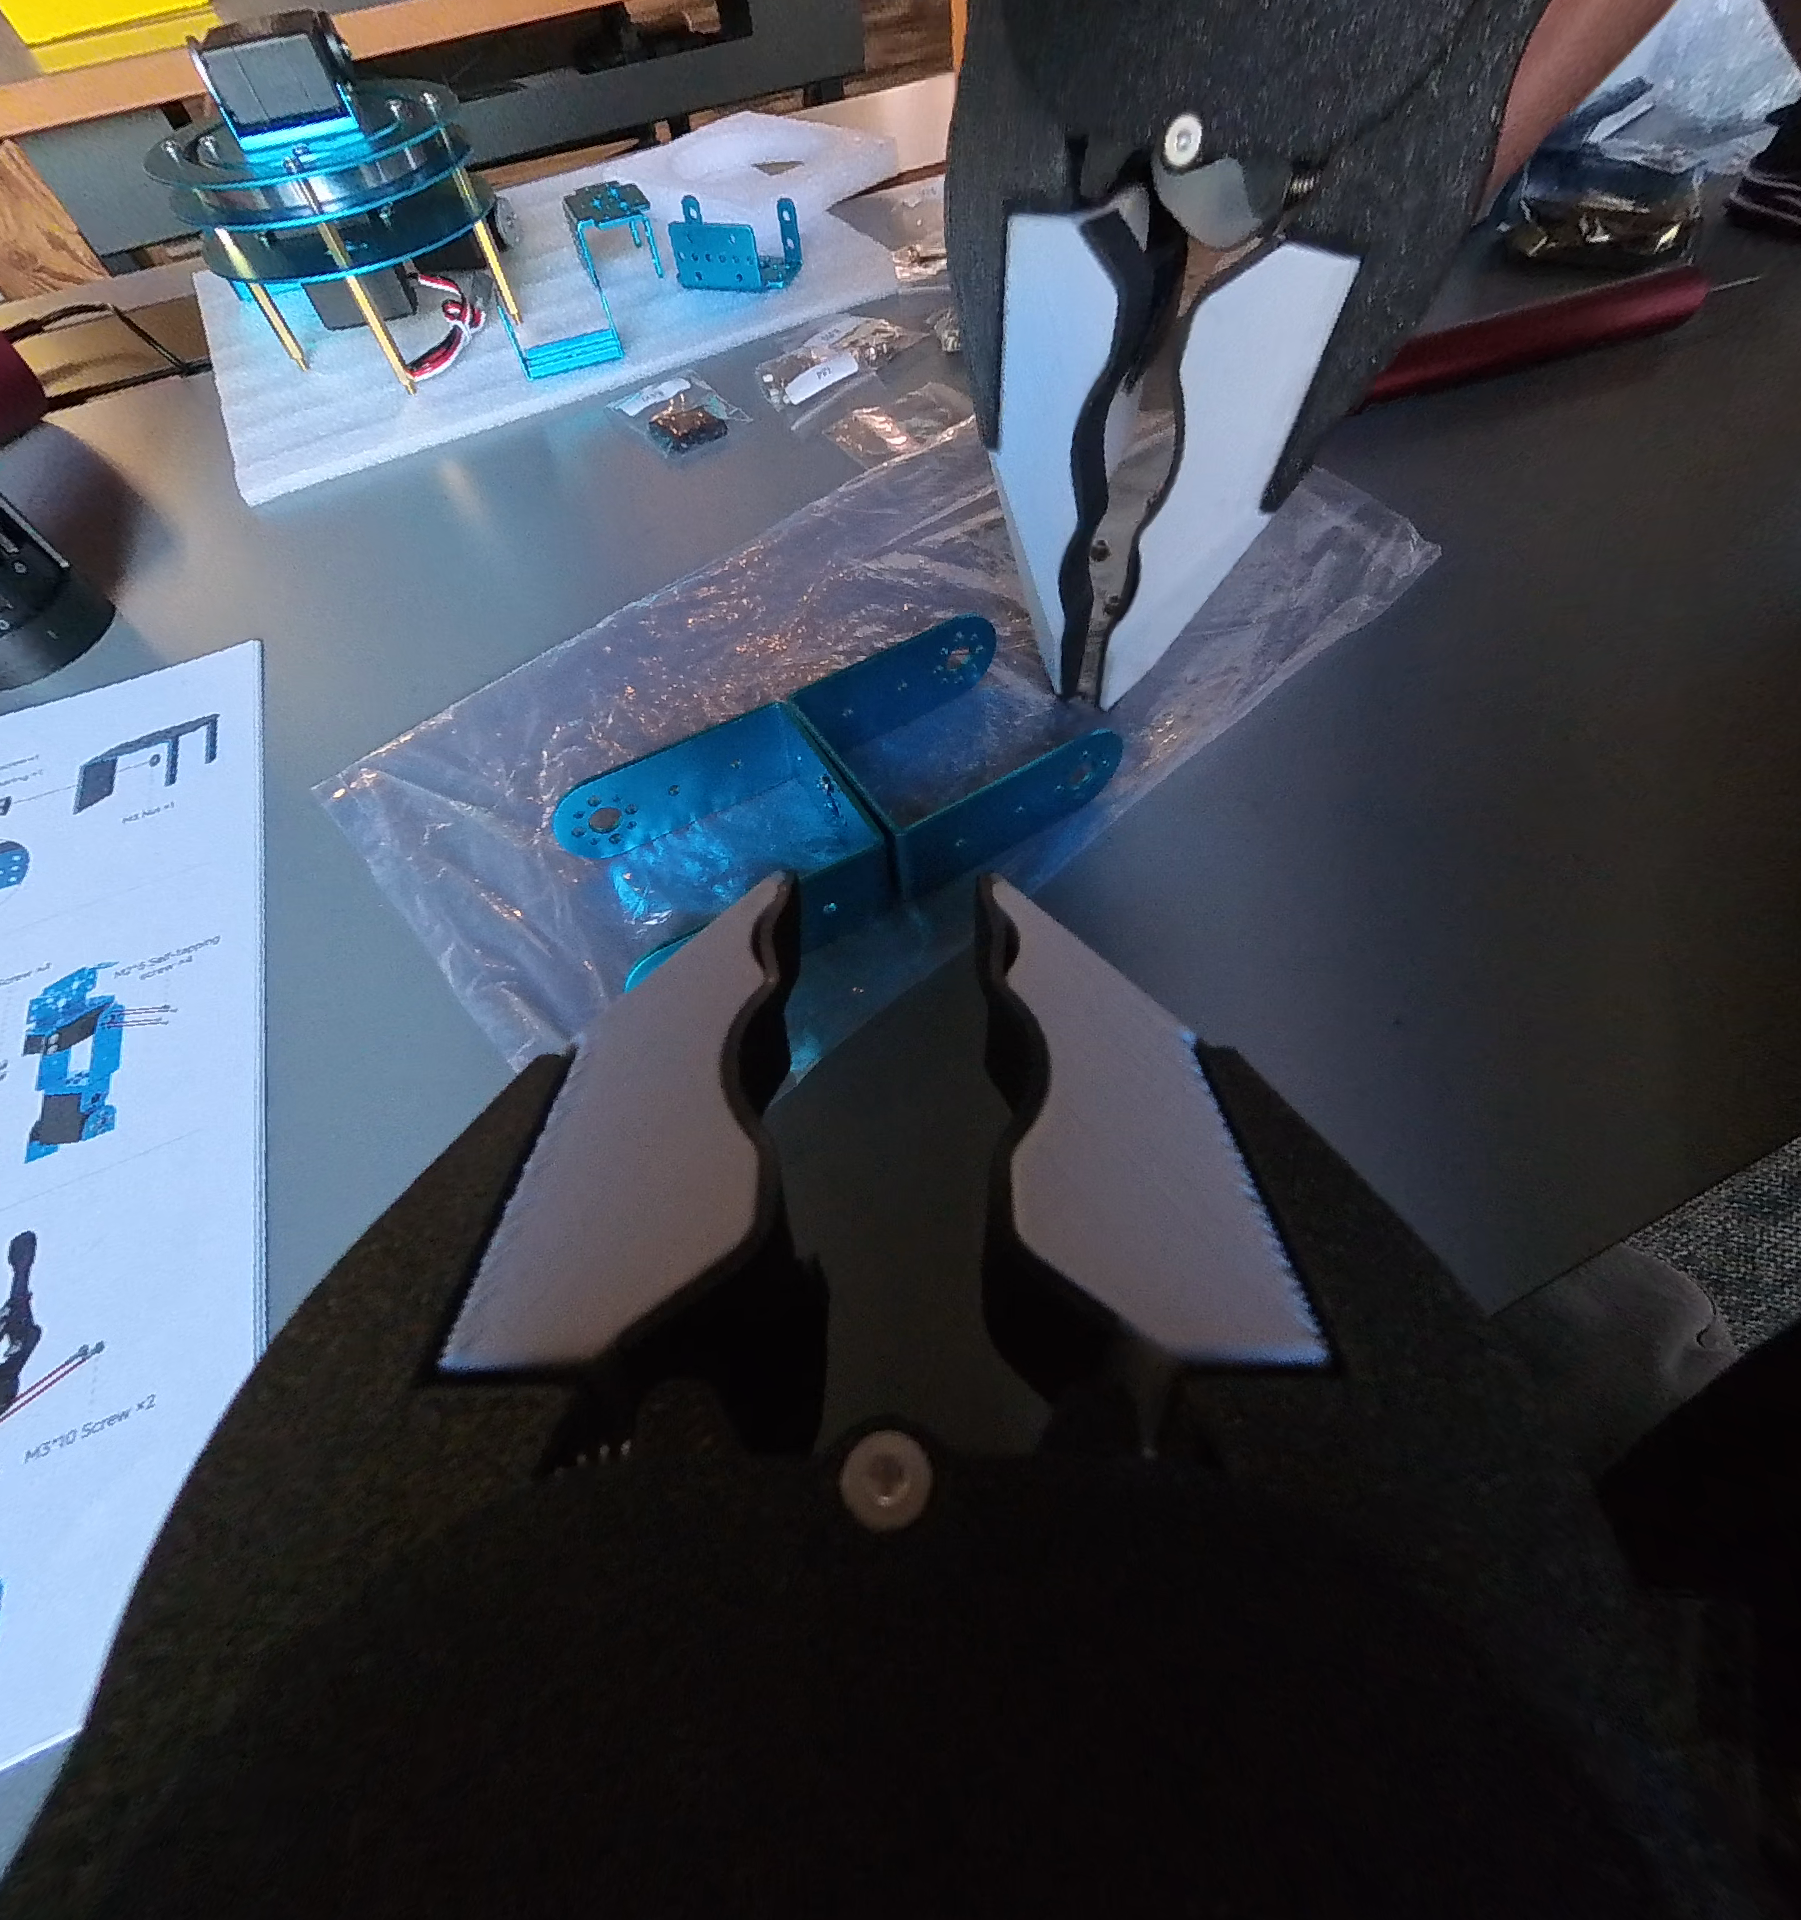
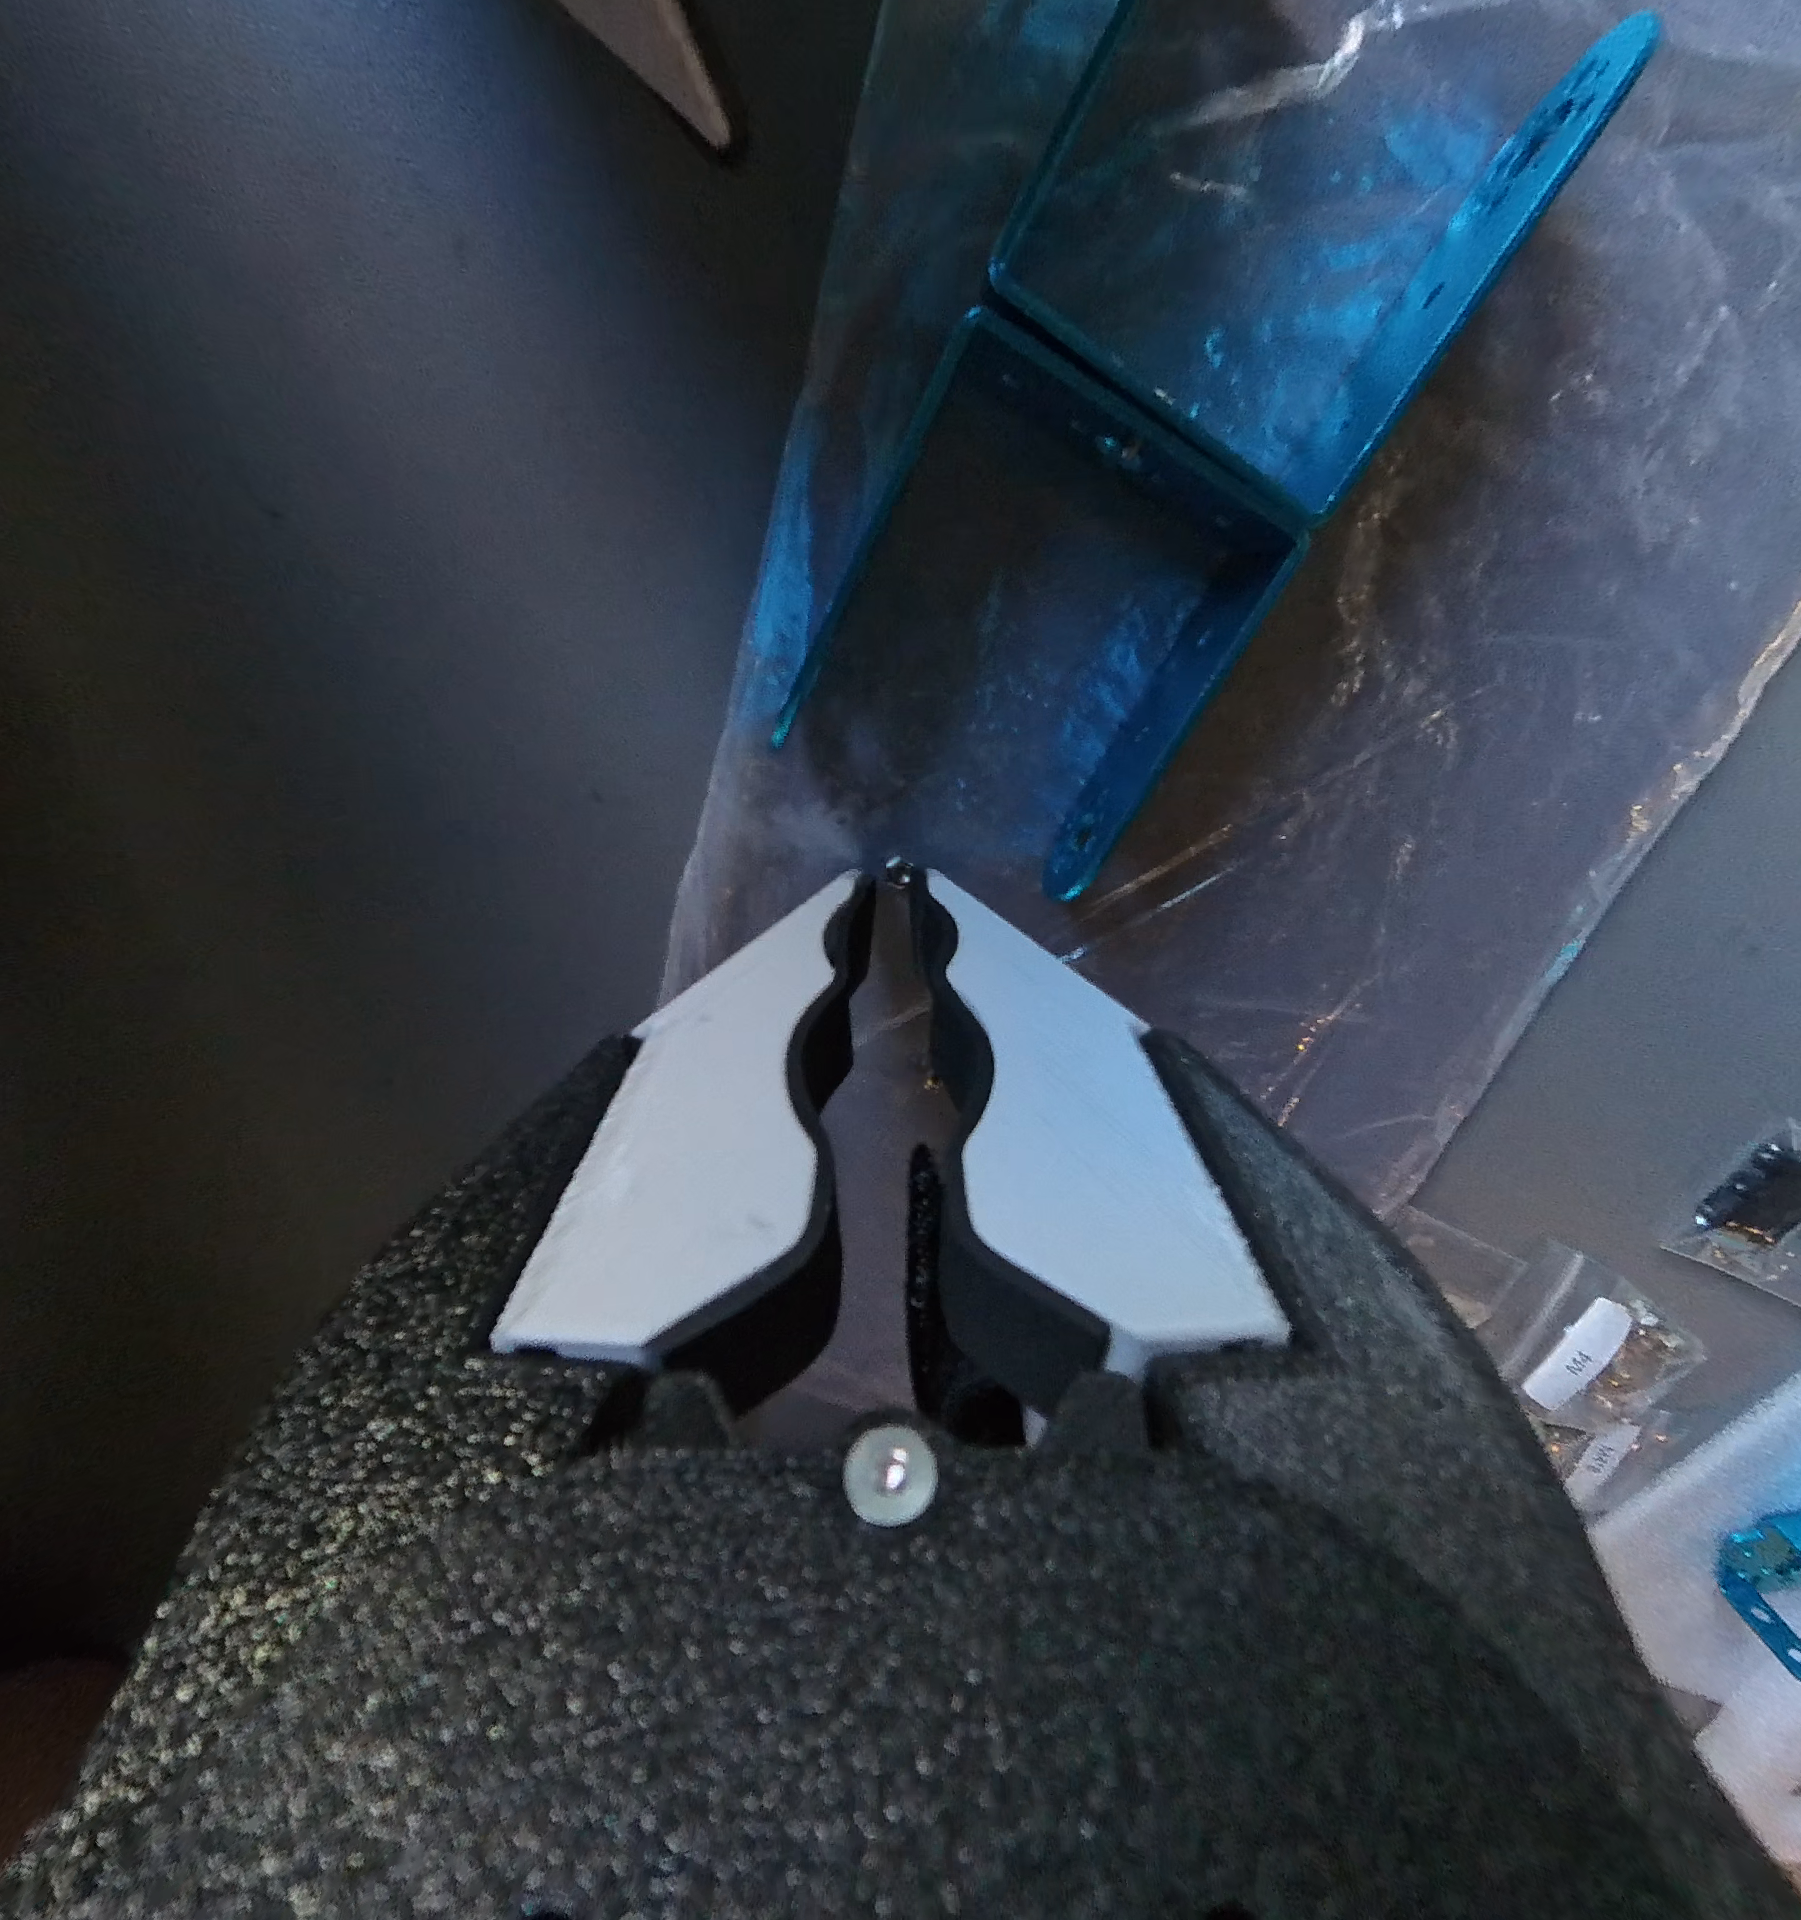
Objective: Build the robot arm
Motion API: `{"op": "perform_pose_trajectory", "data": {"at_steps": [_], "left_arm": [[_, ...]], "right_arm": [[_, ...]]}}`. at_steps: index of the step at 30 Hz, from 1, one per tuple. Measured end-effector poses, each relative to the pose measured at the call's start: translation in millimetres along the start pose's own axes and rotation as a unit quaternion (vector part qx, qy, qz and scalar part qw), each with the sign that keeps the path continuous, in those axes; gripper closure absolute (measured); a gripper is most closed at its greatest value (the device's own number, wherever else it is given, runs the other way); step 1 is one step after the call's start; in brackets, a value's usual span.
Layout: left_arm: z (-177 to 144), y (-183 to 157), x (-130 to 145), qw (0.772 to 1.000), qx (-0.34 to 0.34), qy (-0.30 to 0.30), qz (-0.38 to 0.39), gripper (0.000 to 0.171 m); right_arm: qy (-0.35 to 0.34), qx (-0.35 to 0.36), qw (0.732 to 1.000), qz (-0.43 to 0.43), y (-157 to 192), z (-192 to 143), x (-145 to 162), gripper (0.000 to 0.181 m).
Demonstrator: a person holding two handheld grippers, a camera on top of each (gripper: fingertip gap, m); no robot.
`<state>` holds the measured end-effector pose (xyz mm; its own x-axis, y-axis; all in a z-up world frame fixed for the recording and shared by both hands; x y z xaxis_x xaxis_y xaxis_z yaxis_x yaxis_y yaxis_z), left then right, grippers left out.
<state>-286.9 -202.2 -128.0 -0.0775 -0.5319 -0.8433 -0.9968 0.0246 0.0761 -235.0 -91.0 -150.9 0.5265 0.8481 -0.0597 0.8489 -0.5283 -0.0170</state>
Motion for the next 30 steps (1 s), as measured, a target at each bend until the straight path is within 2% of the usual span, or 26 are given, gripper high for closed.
{"op": "perform_pose_trajectory", "data": {"at_steps": [21,30], "left_arm": [[0.0,-0.7,1.8,1.000,-0.002,0.003,0.004,0.139],[0.2,-0.8,2.1,1.000,-0.004,0.003,0.006,0.139]], "right_arm": [[0.007,0.022,1.000,-0.001,-4.0,-2.2,2.2,0.176],[-0.008,-0.005,1.000,-0.007,3.9,-2.7,-0.6,0.177]]}}
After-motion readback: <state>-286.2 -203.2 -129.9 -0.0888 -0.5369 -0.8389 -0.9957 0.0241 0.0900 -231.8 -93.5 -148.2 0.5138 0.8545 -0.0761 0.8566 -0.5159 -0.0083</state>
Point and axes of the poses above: each gripper's, where its closed fingertips meet, z out along the fingers, x out of its underside, y = z × x across the jaws, the point moved 3 cm from there along -z, back along the fingers, and after that the axes turned 7 degrees about y, right-handed, at the moved point
